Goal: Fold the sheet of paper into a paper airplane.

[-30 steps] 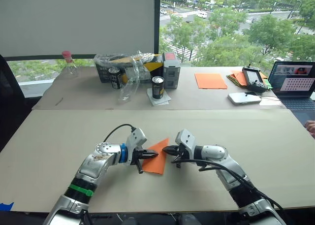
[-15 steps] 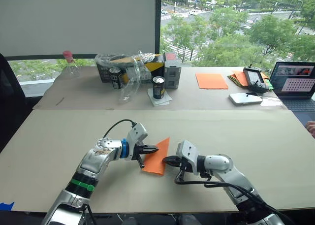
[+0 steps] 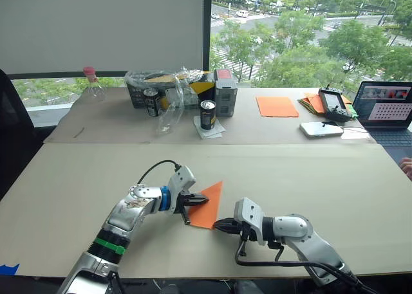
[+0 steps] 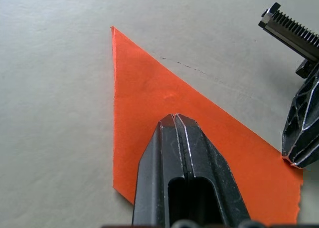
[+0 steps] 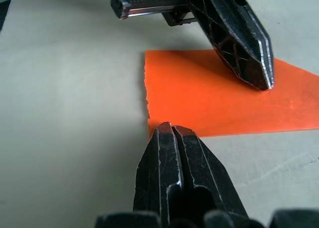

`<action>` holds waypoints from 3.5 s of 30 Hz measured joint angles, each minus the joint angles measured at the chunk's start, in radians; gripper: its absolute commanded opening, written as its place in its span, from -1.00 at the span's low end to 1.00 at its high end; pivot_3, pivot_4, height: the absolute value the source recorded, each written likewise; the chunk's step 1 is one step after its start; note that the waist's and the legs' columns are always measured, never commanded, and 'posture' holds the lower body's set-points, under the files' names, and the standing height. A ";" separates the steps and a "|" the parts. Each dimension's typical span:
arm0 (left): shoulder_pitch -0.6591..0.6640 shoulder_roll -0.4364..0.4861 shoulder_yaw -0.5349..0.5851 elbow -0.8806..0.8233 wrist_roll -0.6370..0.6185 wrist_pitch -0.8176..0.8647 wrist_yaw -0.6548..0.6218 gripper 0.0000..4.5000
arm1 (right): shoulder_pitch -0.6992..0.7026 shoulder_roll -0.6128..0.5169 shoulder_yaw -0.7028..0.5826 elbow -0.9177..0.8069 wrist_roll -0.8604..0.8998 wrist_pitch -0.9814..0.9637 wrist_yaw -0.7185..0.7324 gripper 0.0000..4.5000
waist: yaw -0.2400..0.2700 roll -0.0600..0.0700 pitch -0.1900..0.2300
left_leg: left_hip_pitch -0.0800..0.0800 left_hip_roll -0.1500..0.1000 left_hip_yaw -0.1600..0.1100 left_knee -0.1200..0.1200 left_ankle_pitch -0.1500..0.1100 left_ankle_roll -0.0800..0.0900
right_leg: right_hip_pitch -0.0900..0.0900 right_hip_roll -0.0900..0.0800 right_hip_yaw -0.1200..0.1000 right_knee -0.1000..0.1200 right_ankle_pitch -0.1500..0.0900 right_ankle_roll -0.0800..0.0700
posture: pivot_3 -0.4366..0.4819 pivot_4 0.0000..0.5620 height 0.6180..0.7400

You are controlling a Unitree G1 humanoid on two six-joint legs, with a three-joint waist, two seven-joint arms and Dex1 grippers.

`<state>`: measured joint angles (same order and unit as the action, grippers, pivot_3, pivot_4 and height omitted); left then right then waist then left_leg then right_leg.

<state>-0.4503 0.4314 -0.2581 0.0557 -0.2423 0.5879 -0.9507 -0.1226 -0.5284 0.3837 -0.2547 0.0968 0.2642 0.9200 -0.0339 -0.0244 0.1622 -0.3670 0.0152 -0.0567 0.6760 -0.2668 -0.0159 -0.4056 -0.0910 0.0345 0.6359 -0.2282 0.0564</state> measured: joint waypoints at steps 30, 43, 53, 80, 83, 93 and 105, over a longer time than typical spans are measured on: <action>0.056 -0.021 0.046 -0.031 -0.014 -0.020 0.060 -0.99 | -0.363 0.136 -0.080 0.323 -0.031 0.161 -0.197 -1.00 | 0.016 0.001 0.001 | -0.003 -0.001 0.001 0.000 -0.002 0.002 | 0.000 -0.001 0.001 -0.005 0.001 -0.001 | -0.05 -0.47 0.59; 0.085 -0.018 0.050 -0.067 -0.016 -0.018 0.099 -0.99 | -0.391 0.217 -0.060 0.408 -0.068 0.092 -0.189 -1.00 | 0.010 0.001 0.001 | -0.002 0.000 0.000 0.000 -0.002 0.002 | 0.000 0.000 0.001 -0.004 0.001 -0.001 | -0.05 -0.47 0.59; 0.117 -0.007 0.047 -0.104 -0.017 -0.015 0.114 -0.99 | -0.403 0.167 -0.117 0.453 -0.085 0.106 -0.255 -1.00 | 0.022 0.001 0.000 | -0.001 -0.001 0.000 0.000 -0.002 0.002 | 0.002 -0.001 0.000 -0.004 0.001 -0.001 | -0.05 -0.47 0.59; 0.089 -0.011 0.046 -0.070 -0.034 -0.015 0.104 -0.99 | -0.304 0.162 -0.052 0.164 -0.087 0.311 -0.253 -1.00 | 0.017 0.002 0.000 | -0.002 -0.001 0.000 -0.001 -0.002 0.002 | 0.000 0.000 0.000 -0.005 0.001 -0.001 | -0.05 -0.47 0.59; 0.063 -0.030 0.053 -0.035 -0.039 -0.008 0.110 -0.99 | -0.296 0.153 -0.048 0.140 -0.091 0.334 -0.259 -1.00 | 0.019 0.002 0.000 | -0.002 -0.001 0.000 0.000 -0.002 0.002 | 0.000 0.000 0.000 -0.004 0.001 -0.001 | -0.05 -0.47 0.59; -0.029 -0.105 0.075 0.098 -0.037 -0.010 0.123 -0.99 | -0.249 0.152 -0.045 0.057 -0.085 0.411 -0.280 -1.00 | 0.018 0.002 0.000 | -0.002 -0.001 0.000 0.000 -0.002 0.002 | 0.000 0.000 0.000 -0.005 0.001 -0.001 | -0.05 -0.47 0.59; -0.103 -0.160 0.047 0.224 0.010 -0.089 0.115 -0.99 | -0.247 0.157 -0.046 0.042 -0.081 0.445 -0.297 -1.00 | 0.019 0.001 0.000 | -0.002 -0.001 0.000 0.000 -0.002 0.002 | 0.001 0.000 0.000 -0.005 0.001 -0.001 | -0.05 -0.47 0.59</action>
<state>-0.5531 0.2712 -0.2107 0.2799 -0.2326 0.4993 -0.8354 -0.3698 -0.3712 0.3375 -0.2123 0.0156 0.7096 0.6225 -0.0149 -0.0229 0.1623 -0.3689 0.0142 -0.0571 0.6758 -0.2684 -0.0134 -0.4045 -0.0912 0.0345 0.6304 -0.2270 0.0552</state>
